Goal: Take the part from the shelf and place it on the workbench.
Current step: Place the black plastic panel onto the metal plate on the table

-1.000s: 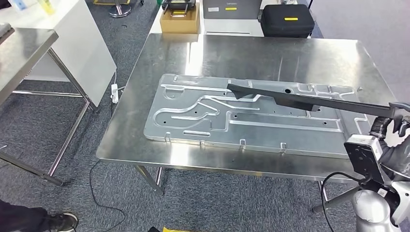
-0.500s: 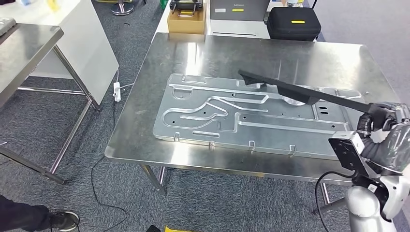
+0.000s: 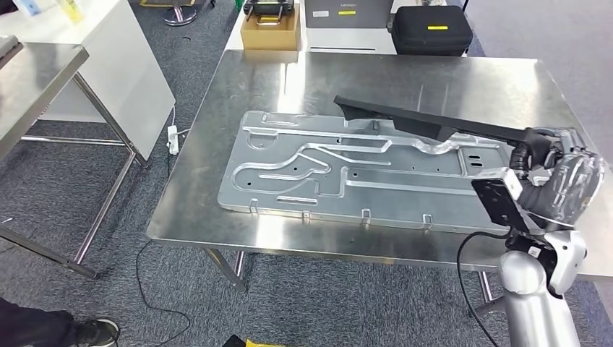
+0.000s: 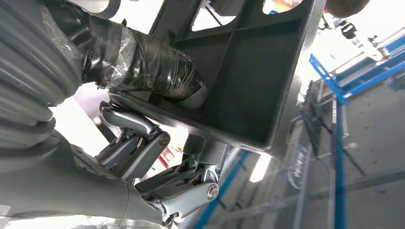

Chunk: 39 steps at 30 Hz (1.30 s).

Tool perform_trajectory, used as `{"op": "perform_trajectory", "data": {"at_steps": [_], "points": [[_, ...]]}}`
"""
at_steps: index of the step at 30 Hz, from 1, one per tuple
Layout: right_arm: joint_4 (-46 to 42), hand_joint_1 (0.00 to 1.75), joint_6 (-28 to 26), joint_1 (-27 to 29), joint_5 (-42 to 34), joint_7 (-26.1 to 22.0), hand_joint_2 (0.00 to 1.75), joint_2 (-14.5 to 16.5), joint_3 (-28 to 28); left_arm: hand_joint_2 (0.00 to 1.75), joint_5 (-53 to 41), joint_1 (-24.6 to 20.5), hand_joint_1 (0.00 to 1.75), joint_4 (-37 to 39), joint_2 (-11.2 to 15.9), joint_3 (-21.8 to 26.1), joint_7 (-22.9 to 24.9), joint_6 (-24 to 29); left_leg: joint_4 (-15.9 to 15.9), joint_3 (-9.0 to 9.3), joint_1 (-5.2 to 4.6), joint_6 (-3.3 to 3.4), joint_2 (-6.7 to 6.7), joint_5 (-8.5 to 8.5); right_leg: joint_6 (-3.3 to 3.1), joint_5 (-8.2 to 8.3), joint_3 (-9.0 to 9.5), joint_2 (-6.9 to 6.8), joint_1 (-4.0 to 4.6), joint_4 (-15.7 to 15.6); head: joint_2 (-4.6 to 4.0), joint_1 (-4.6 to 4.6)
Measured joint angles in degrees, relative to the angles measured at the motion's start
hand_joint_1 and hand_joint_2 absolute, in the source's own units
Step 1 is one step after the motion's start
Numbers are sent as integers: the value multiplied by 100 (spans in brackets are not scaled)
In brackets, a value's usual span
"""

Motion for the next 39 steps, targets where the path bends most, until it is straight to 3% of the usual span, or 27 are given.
{"op": "perform_trajectory", "data": {"at_steps": [1, 4, 5, 6, 8, 9, 10, 11, 12, 13, 15, 16, 20, 22, 24, 26, 27, 29, 31, 34, 36, 39], "points": [[23, 137, 1, -36, 57, 18, 175, 13, 48, 0, 0, -9, 0, 0, 0, -3, 2, 0, -184, 80, -10, 17, -3, 40, 24, 1, -3, 2, 7, -2, 0, 1], [99, 121, 30, -103, 303, 83, 175, 33, 190, 0, 8, -14, 0, 0, -3, -6, 3, -3, -297, 116, -12, 82, -9, 54, 121, 9, 2, -3, 10, -31, 0, 2], [127, 104, 57, -118, 391, 104, 175, 33, 235, 0, 18, -12, 0, 0, -6, -6, 2, -3, -340, 138, -2, 117, -7, 77, 147, -31, -11, -6, 9, 11, 0, 4], [161, 77, 97, -131, 464, 125, 175, 33, 277, 0, 31, -13, 0, 0, -11, -6, 2, -2, -383, 160, 10, 157, -2, 99, 167, -127, -74, -6, 8, 154, 0, 6], [256, 18, 208, -124, 577, 157, 175, 29, 344, 0, 57, -15, 0, 0, -19, -5, 2, 0, -417, 184, 8, 209, 5, 110, 191, -443, -366, -4, 8, 769, 0, 11], [323, 3, 272, -100, 630, 169, 175, 24, 373, 0, 72, -11, 0, 0, -20, -4, 2, 1, -413, 185, 1, 224, 7, 105, 204, -582, -549, -3, 8, 1132, 0, 10], [398, 0, 343, -63, 692, 179, 175, 12, 400, 0, 85, -1, 0, 0, -20, -3, 3, 1, -406, 186, -5, 228, 6, 97, 215, -637, -683, -3, 8, 1384, 0, 11], [476, 0, 417, -22, 763, 197, 175, -9, 430, 0, 95, 11, 0, 0, -20, -3, 2, 1, -393, 188, -9, 231, 4, 87, 220, -591, -729, -4, 8, 1448, 0, 10], [548, 0, 484, 17, 836, 216, 175, -39, 454, 0, 105, 20, 0, 0, -20, -2, 1, 1, -372, 189, -10, 227, -1, 72, 218, -443, -666, -5, 7, 1288, 0, 11], [612, 0, 545, 47, 905, 238, 175, -79, 474, 0, 110, 27, 0, 0, -20, -2, -3, 1, -343, 189, -10, 219, -7, 50, 210, -237, -509, -7, 6, 952, 0, 11], [721, 0, 615, 79, 994, 271, 175, -158, 488, 0, 119, 34, 0, 0, -20, -1, -14, 3, -272, 174, -27, 180, -20, -1, 166, 6, -190, -7, 25, 295, 0, 10], [764, 0, 628, 97, 1016, 281, 175, -190, 489, 0, 123, 36, 0, 0, -19, 0, -20, 7, -246, 164, -37, 156, -22, -18, 142, 40, -107, -5, 40, 117, 0, 8], [851, 0, 616, 226, 1037, 300, 175, -276, 490, 0, 161, 44, 0, 0, -11, 2, -28, 29, -190, 139, -39, 53, -17, -90, 30, 36, -78, 10, 40, 27, 0, 2], [857, 0, 566, 291, 1023, 298, 175, -295, 489, 0, 178, 43, 0, 0, -8, 4, -31, 44, 183, -19, -21, -15, -5, -339, -32, 48, -63, 5, 18, -1, 0, -4], [840, 0, 487, 381, 972, 287, 175, -301, 477, 0, 190, 53, 0, 0, -8, 5, -32, 62, 911, -349, 3, -62, 1, -685, -64, 44, -61, -5, 23, -2, 0, -8], [791, 0, 408, 500, 879, 260, 175, -301, 439, 0, 204, 75, 0, 0, -7, 8, -32, 81, 1332, -559, 19, -79, 1, -767, -66, 40, -59, -10, 25, 1, 0, -8], [753, 0, 380, 557, 817, 243, 175, -301, 407, 0, 211, 86, 0, 0, -5, 10, -33, 87, 1230, -518, 22, -75, 1, -647, -65, 38, -54, -8, 24, 2, 0, -8], [654, 0, 362, 646, 635, 201, 175, -302, 315, 0, 227, 95, 0, 0, -1, 15, -35, 95, 504, -183, 20, -34, 0, -259, -50, 29, -36, 1, 20, 4, 0, -7], [543, 0, 384, 721, 391, 151, 175, -308, 184, 0, 250, 94, 0, 0, 4, 19, -43, 101, -112, 110, -2, 18, -3, -52, -4, 23, -32, 7, 31, 5, 0, -7], [382, 0, 526, 842, 50, 76, 175, -335, -24, 0, 298, 117, 0, 0, 10, 27, -63, 115, -266, 183, -27, 83, -8, -27, 99, 42, -22, 9, 34, -29, 0, -7], [266, 0, 745, 934, -173, 25, 175, -400, -153, 0, 328, 137, 0, 0, 14, 34, -83, 130, -345, 224, -11, 160, -1, 20, 150, -45, -47, 8, 24, 68, 0, -4], [127, 0, 1187, 1141, -489, -33, 175, -562, -329, 0, 390, 152, 0, 0, 19, 67, -125, 156, -394, 251, -8, 243, 6, 46, 184, -542, -444, 6, 22, 961, 0, 2]]}}
